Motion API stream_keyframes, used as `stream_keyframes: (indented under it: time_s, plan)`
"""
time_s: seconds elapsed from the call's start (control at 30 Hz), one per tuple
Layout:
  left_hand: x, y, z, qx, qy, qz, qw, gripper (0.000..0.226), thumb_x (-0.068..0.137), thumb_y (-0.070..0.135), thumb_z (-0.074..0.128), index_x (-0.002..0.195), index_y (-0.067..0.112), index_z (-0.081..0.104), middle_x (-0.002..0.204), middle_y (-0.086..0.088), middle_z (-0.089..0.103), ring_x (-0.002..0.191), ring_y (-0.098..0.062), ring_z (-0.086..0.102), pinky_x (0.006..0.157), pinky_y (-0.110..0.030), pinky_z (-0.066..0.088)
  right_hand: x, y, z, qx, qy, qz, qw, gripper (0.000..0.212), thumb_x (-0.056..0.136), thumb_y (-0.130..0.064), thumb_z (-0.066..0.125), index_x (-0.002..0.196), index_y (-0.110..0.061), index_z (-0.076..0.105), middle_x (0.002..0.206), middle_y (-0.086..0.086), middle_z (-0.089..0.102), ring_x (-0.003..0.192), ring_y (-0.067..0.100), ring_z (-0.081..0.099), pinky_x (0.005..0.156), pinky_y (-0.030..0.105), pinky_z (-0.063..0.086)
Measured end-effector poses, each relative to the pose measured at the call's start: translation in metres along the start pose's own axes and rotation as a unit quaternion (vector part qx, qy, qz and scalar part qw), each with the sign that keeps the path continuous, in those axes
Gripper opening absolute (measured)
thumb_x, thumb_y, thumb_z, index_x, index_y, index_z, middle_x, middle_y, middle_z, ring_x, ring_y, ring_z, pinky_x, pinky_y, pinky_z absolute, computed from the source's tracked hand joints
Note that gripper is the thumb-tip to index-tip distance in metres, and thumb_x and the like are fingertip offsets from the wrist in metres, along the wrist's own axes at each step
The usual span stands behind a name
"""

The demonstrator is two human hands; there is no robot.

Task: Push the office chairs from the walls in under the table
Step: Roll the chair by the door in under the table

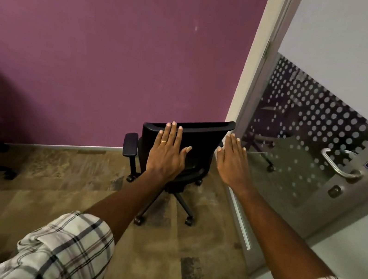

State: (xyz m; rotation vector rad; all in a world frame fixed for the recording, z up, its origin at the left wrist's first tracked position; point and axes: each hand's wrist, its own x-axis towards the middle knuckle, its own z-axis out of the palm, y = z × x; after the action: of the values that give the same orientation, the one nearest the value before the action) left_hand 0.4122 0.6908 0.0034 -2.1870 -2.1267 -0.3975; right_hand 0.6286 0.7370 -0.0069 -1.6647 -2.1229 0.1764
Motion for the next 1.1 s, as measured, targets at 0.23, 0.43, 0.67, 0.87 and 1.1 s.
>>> stream_keyframes:
  time_s: [0.23, 0.43, 0.67, 0.87, 1.1]
  plan:
    - [0.052, -0.003, 0.024, 0.025, -0.019, -0.009, 0.999, 0.072, 0.110, 0.053, 0.009, 0.165, 0.009, -0.006, 0.174, -0.012, -0.011, 0.160, -0.025, -0.014, 0.131, -0.043, -0.005, 0.048, 0.023, 0.017, -0.003, -0.031, 0.009, 0.999, 0.060, 0.111, -0.036, 0.025, 0.162, -0.005, 0.013, 0.171, 0.012, 0.010, 0.159, 0.027, 0.004, 0.130, 0.046, 0.005]
    - [0.129, 0.010, 0.052, 0.012, -0.018, -0.072, 0.997, 0.074, 0.110, 0.054, 0.011, 0.166, 0.008, -0.005, 0.174, -0.015, -0.009, 0.161, -0.027, -0.013, 0.131, -0.042, -0.005, 0.142, 0.071, 0.034, 0.017, -0.043, -0.040, 0.998, 0.062, 0.111, -0.038, 0.026, 0.162, -0.006, 0.014, 0.172, 0.013, 0.006, 0.159, 0.028, 0.005, 0.129, 0.051, 0.011]
    - [0.162, 0.006, 0.077, 0.032, -0.043, -0.141, 0.989, 0.085, 0.106, 0.066, 0.011, 0.166, 0.008, -0.001, 0.174, -0.013, -0.004, 0.161, -0.026, -0.010, 0.131, -0.045, -0.003, 0.205, 0.099, 0.060, 0.018, -0.080, -0.069, 0.994, 0.067, 0.110, -0.046, 0.023, 0.163, -0.007, 0.009, 0.172, 0.014, 0.000, 0.159, 0.030, 0.004, 0.129, 0.052, 0.011]
    - [0.186, -0.017, 0.097, 0.044, -0.071, -0.174, 0.981, 0.091, 0.101, 0.072, 0.004, 0.167, 0.010, 0.002, 0.175, -0.013, -0.002, 0.161, -0.026, -0.012, 0.131, -0.047, -0.004, 0.245, 0.103, 0.089, 0.007, -0.108, -0.109, 0.988, 0.067, 0.110, -0.048, 0.021, 0.162, -0.007, 0.016, 0.172, 0.015, 0.005, 0.159, 0.031, 0.005, 0.129, 0.051, 0.008]
    - [0.231, -0.067, 0.118, 0.013, -0.150, -0.144, 0.978, 0.104, 0.088, 0.087, -0.002, 0.167, 0.020, 0.001, 0.174, -0.008, -0.010, 0.158, -0.028, -0.024, 0.124, -0.057, -0.017, 0.260, 0.115, 0.118, -0.025, -0.068, -0.161, 0.984, 0.056, 0.107, -0.041, 0.028, 0.141, -0.010, 0.059, 0.148, 0.010, 0.058, 0.146, 0.027, 0.045, 0.124, 0.049, 0.028]
